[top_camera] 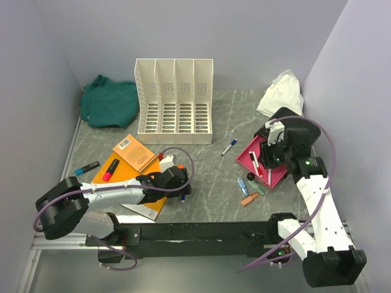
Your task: Organize the desk
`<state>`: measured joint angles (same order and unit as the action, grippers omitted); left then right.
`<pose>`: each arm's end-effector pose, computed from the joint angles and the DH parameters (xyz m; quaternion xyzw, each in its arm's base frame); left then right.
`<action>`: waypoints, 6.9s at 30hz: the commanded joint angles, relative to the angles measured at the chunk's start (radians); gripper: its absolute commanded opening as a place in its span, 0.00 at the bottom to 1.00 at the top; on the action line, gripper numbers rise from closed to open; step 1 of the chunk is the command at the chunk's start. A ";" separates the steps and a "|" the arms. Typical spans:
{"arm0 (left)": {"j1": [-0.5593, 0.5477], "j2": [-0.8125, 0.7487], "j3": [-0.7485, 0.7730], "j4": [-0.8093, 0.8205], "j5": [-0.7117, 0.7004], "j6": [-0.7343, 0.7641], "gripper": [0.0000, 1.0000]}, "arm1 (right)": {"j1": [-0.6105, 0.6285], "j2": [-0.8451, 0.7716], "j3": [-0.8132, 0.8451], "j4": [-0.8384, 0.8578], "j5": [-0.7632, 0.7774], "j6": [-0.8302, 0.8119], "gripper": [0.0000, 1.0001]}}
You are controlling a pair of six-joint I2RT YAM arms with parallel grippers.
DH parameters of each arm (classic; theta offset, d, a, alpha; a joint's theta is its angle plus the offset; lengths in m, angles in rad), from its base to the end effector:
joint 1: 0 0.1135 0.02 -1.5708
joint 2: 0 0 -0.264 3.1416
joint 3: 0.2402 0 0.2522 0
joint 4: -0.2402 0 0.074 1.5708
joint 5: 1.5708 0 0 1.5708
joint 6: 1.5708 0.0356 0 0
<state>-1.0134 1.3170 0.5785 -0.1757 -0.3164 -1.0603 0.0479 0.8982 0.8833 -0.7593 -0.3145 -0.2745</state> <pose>0.1369 -0.1987 0.1631 -0.0727 0.9333 -0.1982 0.2904 0.1777 0.0195 0.3009 -0.2061 0.8888 0.1001 0.3969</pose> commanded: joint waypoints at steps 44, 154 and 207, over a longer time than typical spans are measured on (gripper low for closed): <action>-0.025 -0.248 0.159 0.206 0.054 0.008 0.01 | 0.139 0.136 0.256 -0.020 -0.607 0.078 0.70; 0.038 0.341 0.496 0.119 0.258 0.752 0.86 | -0.195 -0.137 0.033 0.026 -0.385 -0.034 0.41; 0.182 0.903 1.235 -0.119 0.362 0.963 0.71 | -0.404 -0.185 0.026 0.000 -0.632 -0.028 0.42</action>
<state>-0.8490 2.2299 1.7386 -0.2943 -0.0044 -0.2012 -0.3477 0.7174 0.8955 -0.7647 -0.9264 -0.2970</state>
